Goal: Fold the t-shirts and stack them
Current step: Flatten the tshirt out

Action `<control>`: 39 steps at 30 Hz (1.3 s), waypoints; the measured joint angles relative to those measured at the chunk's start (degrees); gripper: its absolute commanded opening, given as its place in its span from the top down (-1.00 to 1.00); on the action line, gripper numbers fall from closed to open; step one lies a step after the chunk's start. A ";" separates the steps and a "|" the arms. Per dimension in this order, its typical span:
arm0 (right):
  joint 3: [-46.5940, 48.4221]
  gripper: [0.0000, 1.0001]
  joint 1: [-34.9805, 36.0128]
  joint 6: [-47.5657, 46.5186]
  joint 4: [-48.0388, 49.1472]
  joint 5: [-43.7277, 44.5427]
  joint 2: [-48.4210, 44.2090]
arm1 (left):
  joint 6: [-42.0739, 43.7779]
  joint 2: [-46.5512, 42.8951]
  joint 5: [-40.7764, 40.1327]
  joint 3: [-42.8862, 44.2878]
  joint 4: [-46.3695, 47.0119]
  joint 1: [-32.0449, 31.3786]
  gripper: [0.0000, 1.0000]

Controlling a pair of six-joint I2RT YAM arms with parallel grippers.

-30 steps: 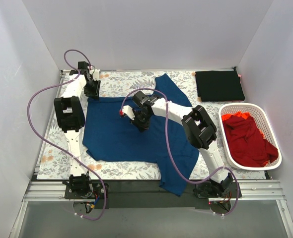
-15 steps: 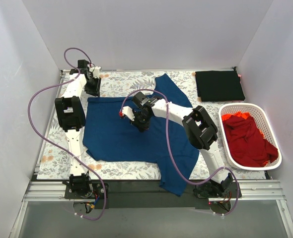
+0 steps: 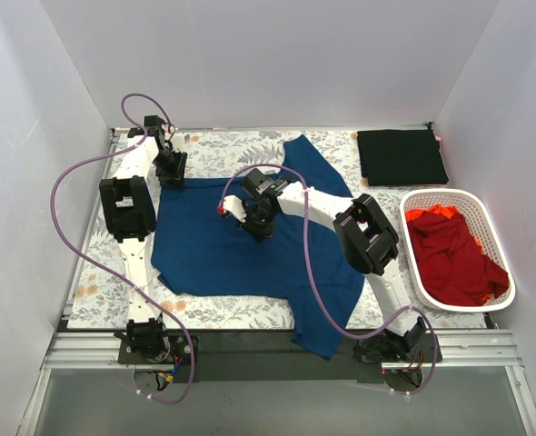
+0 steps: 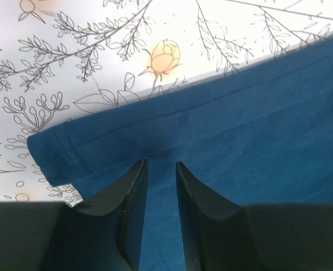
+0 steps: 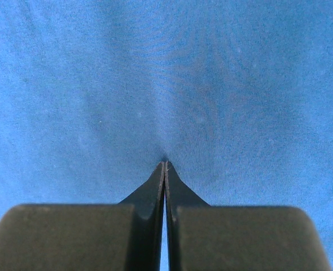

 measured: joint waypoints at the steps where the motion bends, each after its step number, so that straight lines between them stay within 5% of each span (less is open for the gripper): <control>1: -0.22 0.97 0.04 -0.17 0.13 0.02 -0.15 | -0.24 0.22 -0.09 0.22 0.13 0.00 0.49; 25: -3.10 0.97 1.73 -2.67 2.60 3.26 -1.86 | -8.02 3.34 -2.03 6.16 15.76 0.00 0.42; 33: -2.16 0.97 1.99 -2.25 1.64 3.56 -1.77 | -4.13 -3.54 -0.33 -6.56 12.41 1.62 0.49; 39: 0.76 0.97 3.85 -0.85 -1.81 3.91 -0.37 | -2.84 -4.39 -1.60 -8.35 9.75 3.21 0.51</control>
